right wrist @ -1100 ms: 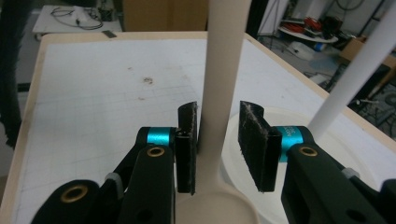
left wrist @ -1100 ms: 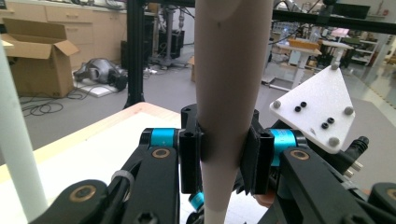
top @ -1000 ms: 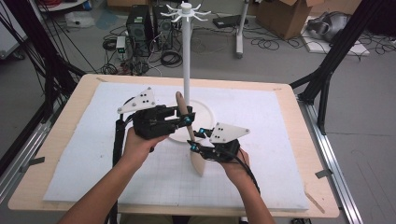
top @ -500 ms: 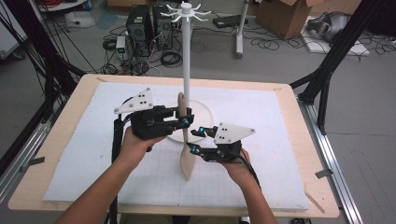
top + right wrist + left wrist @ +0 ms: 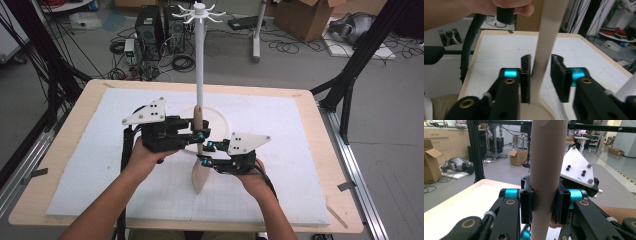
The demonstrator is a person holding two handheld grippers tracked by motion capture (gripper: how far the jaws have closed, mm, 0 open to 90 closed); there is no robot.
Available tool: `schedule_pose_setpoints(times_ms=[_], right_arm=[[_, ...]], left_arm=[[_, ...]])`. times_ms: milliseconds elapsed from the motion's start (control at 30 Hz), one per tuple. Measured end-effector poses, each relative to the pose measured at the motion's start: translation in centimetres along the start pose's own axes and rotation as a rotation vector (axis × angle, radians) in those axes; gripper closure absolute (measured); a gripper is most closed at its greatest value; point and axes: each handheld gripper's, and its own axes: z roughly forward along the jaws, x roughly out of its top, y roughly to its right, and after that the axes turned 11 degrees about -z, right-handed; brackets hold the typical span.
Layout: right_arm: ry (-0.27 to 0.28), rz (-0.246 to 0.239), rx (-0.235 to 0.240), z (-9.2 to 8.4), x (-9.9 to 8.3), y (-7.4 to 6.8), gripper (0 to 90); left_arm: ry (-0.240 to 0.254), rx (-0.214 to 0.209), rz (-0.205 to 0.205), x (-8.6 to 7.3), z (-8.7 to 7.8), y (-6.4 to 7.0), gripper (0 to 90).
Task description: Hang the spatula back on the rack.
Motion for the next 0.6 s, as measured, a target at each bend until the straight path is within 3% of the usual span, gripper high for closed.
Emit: schedule_pose_setpoints(times_ms=[100, 200, 333, 467, 600], right_arm=[[0.002, 0.014, -0.007, 0.0, 0.0, 0.0, 75.7], [-0.010, 0.047, -0.049, -0.1, 0.0, 0.0, 77.9], [-0.051, 0.086, -0.134, 0.1, 0.5, -0.2, 78.2], [-0.056, 0.100, -0.183, 0.2, 1.0, -0.4, 78.3], [-0.064, 0.128, -0.221, 0.2, 1.3, -0.4, 78.3]], left_arm=[[0.005, 0.002, 0.004, 0.0, -0.1, 0.0, 72.0], [0.011, 0.022, 0.021, 0.0, 0.0, 0.1, 71.4], [0.034, 0.105, 0.019, -0.1, 0.2, 0.1, 66.5], [0.024, 0.167, 0.043, -0.3, 0.5, 0.3, 63.0], [0.013, 0.212, 0.066, -0.4, 0.6, 0.4, 68.0]])
